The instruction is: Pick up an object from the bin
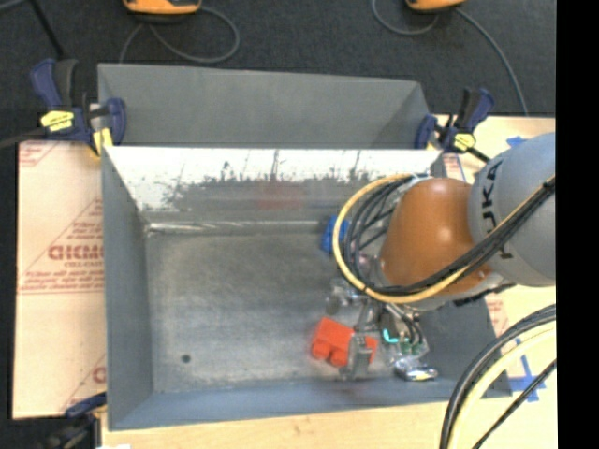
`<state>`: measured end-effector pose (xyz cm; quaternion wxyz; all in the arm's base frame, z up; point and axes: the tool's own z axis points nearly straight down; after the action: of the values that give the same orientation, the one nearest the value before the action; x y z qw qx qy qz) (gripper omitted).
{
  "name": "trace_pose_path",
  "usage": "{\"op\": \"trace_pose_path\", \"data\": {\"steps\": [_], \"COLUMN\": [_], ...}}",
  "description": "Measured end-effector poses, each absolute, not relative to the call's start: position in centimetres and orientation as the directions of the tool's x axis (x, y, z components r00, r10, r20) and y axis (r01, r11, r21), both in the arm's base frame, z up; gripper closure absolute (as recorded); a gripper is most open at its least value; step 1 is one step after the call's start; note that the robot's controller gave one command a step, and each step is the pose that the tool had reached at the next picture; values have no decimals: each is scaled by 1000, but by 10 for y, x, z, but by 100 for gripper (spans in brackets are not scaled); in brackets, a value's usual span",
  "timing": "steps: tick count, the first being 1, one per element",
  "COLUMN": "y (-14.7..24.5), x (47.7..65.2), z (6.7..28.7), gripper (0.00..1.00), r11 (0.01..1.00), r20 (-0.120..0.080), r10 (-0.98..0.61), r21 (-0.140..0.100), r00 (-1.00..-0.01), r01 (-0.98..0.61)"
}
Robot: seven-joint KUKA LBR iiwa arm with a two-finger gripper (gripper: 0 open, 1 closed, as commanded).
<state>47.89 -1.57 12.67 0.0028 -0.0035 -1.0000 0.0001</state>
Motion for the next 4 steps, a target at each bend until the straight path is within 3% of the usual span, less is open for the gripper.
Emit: {"op": "trace_pose_path", "data": {"steps": [1, 4], "y": [-48, -50], "x": [482, 485], "z": [68, 70], "gripper": [0, 0], "r11": [996, 996], "r20": [-4, -12], "r10": [90, 86], "r21": [0, 0], "r00": [-996, -996], "r01": [90, 86]}}
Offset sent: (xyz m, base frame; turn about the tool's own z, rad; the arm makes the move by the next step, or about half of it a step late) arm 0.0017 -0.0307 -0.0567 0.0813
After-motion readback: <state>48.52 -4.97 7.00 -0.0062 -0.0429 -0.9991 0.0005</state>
